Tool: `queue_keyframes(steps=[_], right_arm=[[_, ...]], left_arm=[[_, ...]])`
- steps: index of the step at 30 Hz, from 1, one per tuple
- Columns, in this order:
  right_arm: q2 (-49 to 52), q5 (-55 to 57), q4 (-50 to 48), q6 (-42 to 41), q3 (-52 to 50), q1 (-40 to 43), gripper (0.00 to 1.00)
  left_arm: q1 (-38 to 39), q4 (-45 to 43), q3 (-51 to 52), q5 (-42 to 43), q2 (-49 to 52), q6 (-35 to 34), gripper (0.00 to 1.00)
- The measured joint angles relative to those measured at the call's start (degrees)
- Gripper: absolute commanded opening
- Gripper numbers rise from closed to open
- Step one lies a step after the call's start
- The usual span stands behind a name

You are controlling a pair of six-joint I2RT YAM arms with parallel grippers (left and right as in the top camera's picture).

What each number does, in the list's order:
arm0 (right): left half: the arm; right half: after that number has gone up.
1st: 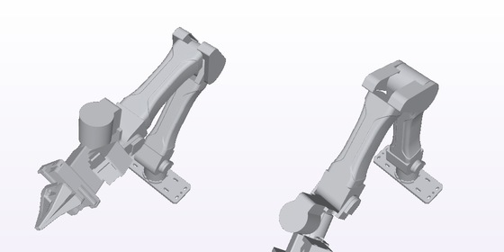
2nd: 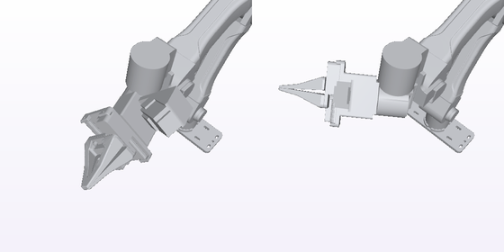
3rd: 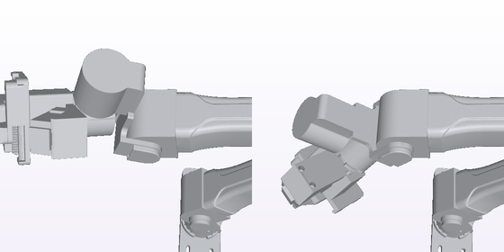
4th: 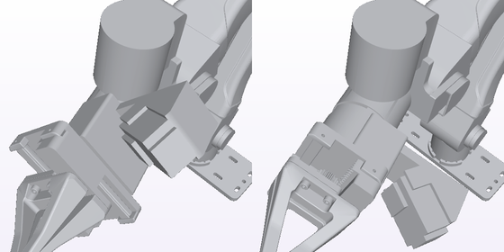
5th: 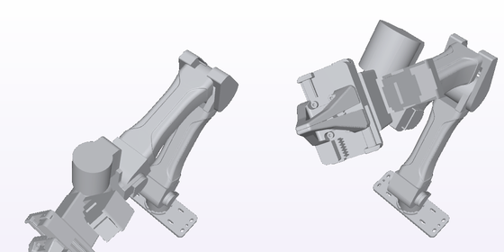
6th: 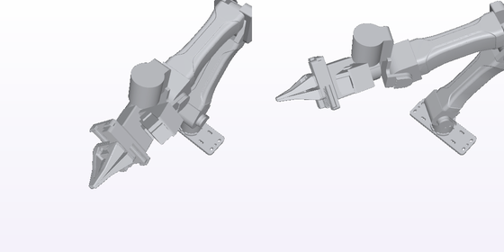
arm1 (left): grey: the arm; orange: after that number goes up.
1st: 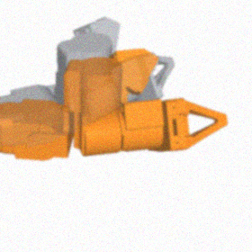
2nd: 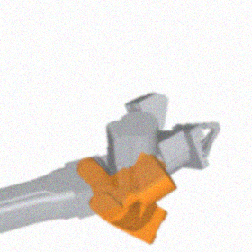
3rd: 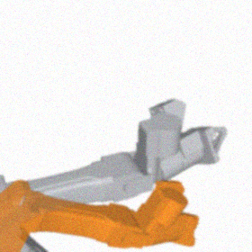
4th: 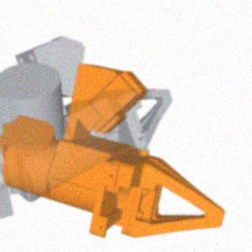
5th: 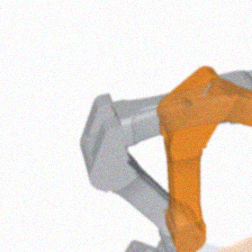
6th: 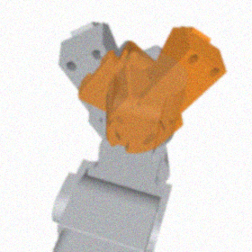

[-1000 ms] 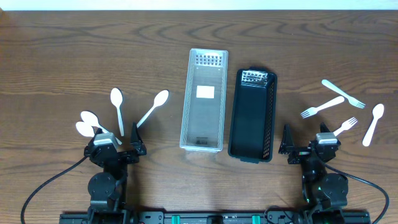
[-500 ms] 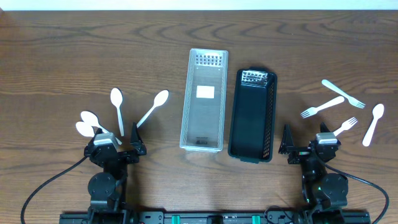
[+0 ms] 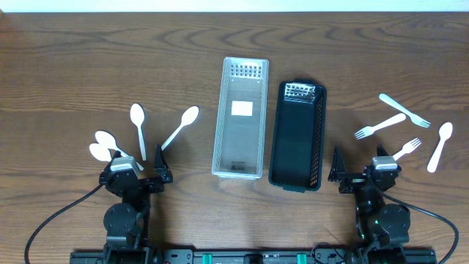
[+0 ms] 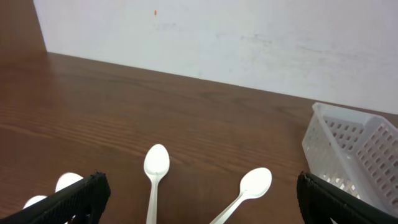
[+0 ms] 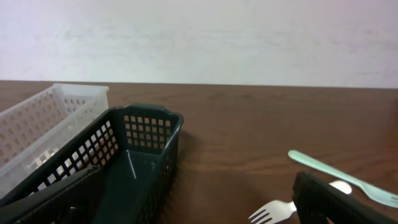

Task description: Pack container

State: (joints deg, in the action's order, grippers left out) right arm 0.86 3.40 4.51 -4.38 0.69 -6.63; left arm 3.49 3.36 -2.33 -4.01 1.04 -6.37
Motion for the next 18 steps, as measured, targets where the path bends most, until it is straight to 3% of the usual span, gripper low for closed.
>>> queue_keyframes(steps=[5, 9, 18], right_arm=[[4.57, -0.15, 6.93, -2.43, 4.92, 0.00, 0.99], [14.38, -0.13, 13.86, -3.13, 15.39, 0.02, 0.99], [47.74, 0.02, 43.63, -3.23, 48.96, 1.73, 0.99]], left_arm=[[0.00, 10.64, -7.37, 0.22, 4.50, -1.11, 0.98], [0.02, 18.82, -21.59, 0.39, 13.68, -1.99, 0.98], [0.00, 44.26, -53.48, 0.63, 42.66, -2.82, 0.98]])
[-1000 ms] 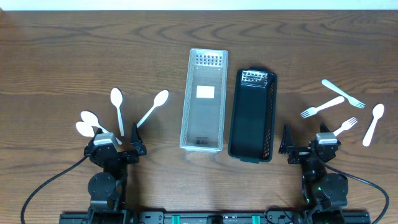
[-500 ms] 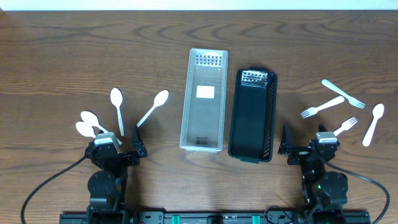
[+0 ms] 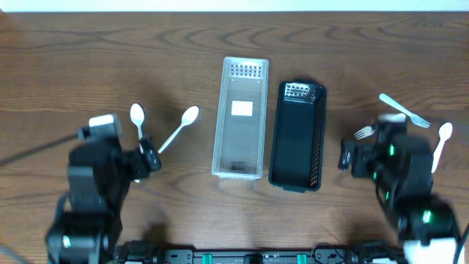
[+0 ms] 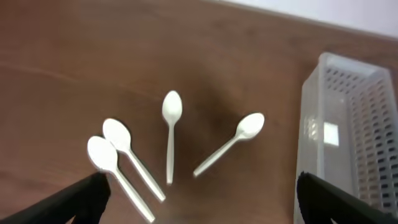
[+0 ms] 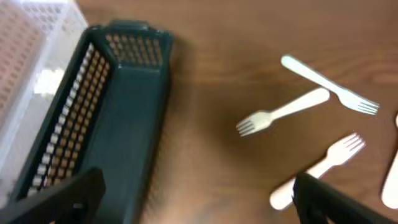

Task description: Pack container

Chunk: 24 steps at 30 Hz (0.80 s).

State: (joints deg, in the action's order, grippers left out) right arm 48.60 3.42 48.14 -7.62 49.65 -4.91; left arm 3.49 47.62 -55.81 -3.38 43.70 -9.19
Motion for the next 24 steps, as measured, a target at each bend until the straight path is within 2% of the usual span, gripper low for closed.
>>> queue_keyframes(steps=[2, 3, 4, 7, 9, 11, 15, 24], right_arm=[[7.37, 0.00, 4.50, 0.00, 6.95, 0.35, 0.99], [10.16, 0.02, 5.95, 0.00, 9.46, 0.37, 0.89], [13.64, 0.02, 6.99, 0.37, 12.33, 0.42, 0.69], [20.87, 0.02, 6.86, 0.55, 16.50, 0.39, 0.36], [24.28, -0.04, 6.36, 0.48, 17.03, 0.42, 0.20], [28.15, 0.02, 6.25, -0.22, 17.05, 0.42, 0.15], [35.52, -0.22, 5.55, -0.96, 17.05, 0.42, 0.13], [47.54, -8.04, 0.04, -1.14, 17.05, 0.39, 0.24]], left_arm=[[0.02, 2.51, -4.24, -0.02, 5.05, 0.02, 0.98], [0.02, 3.21, -5.79, 0.00, 7.56, 0.00, 0.98], [0.02, 3.37, -6.67, 0.00, 9.75, 0.00, 0.98], [0.02, 4.13, -7.06, -0.02, 14.16, 0.00, 0.98], [0.02, 4.96, -7.06, 0.00, 16.61, 0.02, 0.98], [0.02, 5.53, -7.06, 0.00, 19.02, 0.02, 0.98], [0.00, 6.40, -7.06, 0.00, 22.64, 0.00, 0.98], [0.02, 6.60, -7.06, -0.02, 26.18, 0.00, 0.98]])
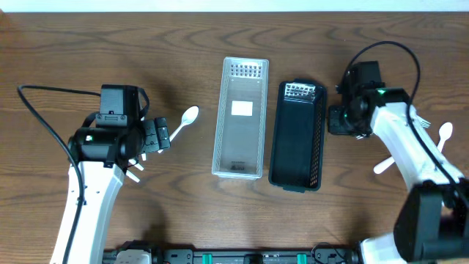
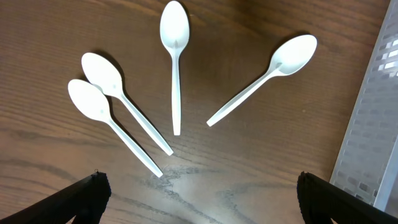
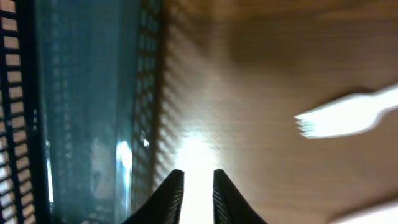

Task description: Pack container

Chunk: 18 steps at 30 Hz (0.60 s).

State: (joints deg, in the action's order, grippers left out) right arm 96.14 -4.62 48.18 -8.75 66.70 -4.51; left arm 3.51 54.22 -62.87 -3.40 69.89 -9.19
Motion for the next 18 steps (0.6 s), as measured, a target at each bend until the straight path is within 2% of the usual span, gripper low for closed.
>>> queue_keyframes(steps=[8, 18], right_arm=[[3.93, -7.43, -6.82, 0.02, 0.00, 0.00, 0.26], [4.44, -9.62, -9.53, 0.00, 0.00, 0.00, 0.26]], left_arm=[[0.00, 0.00, 0.00, 0.00, 0.13, 0.02, 0.98], [-0.02, 0.02, 0.00, 0.00, 0.13, 0.02, 0.98]])
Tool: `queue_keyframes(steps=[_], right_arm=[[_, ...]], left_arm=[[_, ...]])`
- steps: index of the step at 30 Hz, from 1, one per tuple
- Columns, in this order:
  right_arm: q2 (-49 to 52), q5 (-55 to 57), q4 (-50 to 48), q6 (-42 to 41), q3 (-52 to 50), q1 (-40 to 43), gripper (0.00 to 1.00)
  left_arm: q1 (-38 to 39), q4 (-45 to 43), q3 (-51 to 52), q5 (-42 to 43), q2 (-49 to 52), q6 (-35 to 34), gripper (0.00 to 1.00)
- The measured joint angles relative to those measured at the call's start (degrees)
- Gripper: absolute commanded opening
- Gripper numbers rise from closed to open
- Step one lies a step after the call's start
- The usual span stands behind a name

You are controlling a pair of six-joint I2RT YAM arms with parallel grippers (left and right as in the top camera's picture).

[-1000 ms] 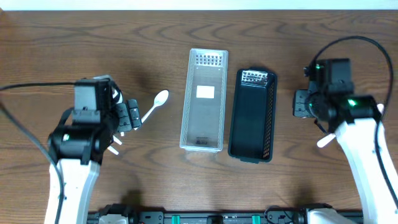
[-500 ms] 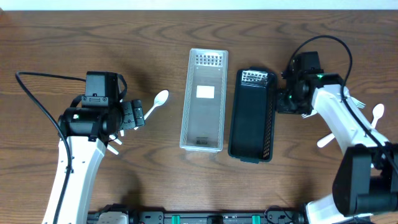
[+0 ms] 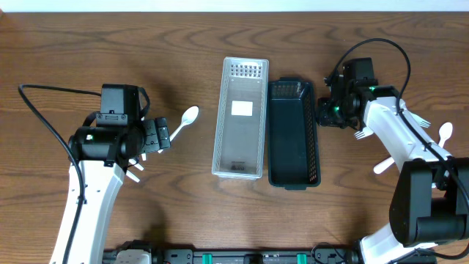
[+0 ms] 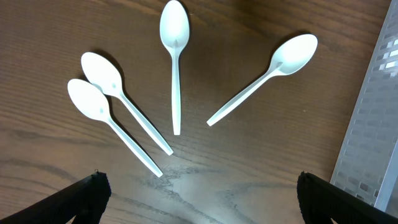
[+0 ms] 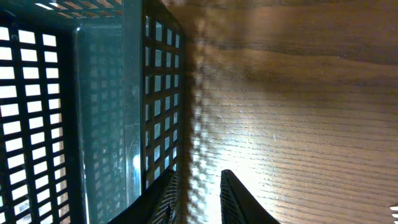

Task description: Pack container

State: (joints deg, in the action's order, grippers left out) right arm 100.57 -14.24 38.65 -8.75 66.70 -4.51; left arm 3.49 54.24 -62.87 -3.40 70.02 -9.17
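Several white plastic spoons [image 4: 175, 62] lie fanned on the wooden table under my left gripper [image 4: 199, 202], which hangs open above them with its fingers wide apart and nothing between them. The overhead view shows only one spoon [image 3: 183, 120] clear of that arm. A clear plastic container [image 3: 240, 117] and a black mesh basket [image 3: 293, 133] stand side by side at mid-table. My right gripper [image 3: 325, 115] is low at the basket's far right wall. Its fingers [image 5: 166, 198] are nearly together, holding nothing, the left one against the mesh wall [image 5: 158, 93].
White forks [image 3: 415, 116] and one more spoon [image 3: 442, 136] lie on the table right of the basket, near my right arm. The clear container's edge [image 4: 373, 118] shows at the right of the left wrist view. Cables trail from both arms.
The black basket's far end has shifted left, so it now stands straighter and close beside the clear container. My right gripper has moved left with it. The left arm has not moved.
Both arms sat folded at the near table edge with open grippers. They then rose over the table, the left over the spoons, the right over the forks. The right gripper was then narrowed beside the black basket, which now stands further left.
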Motion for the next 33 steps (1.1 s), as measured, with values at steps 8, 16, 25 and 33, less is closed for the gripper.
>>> queue_keyframes(steps=[8, 16, 25, 33], right_arm=[[0.02, -1.01, -0.39, 0.02, 0.00, 0.00, 0.46], [-0.15, 6.84, 2.82, -6.69, 0.72, 2.25, 0.51], [-5.25, 25.94, 16.46, -29.16, 9.09, 7.19, 0.76], [-3.87, 28.57, 14.03, -38.93, 9.53, 10.34, 0.99]], left_arm=[[0.02, 0.00, 0.00, 0.00, 0.00, -0.02, 0.98], [0.02, 0.00, 0.00, 0.02, 0.00, -0.02, 0.98], [0.02, 0.13, 0.00, 0.02, 0.00, -0.02, 0.98], [0.02, 0.81, 0.00, 0.00, 0.00, -0.02, 0.98]])
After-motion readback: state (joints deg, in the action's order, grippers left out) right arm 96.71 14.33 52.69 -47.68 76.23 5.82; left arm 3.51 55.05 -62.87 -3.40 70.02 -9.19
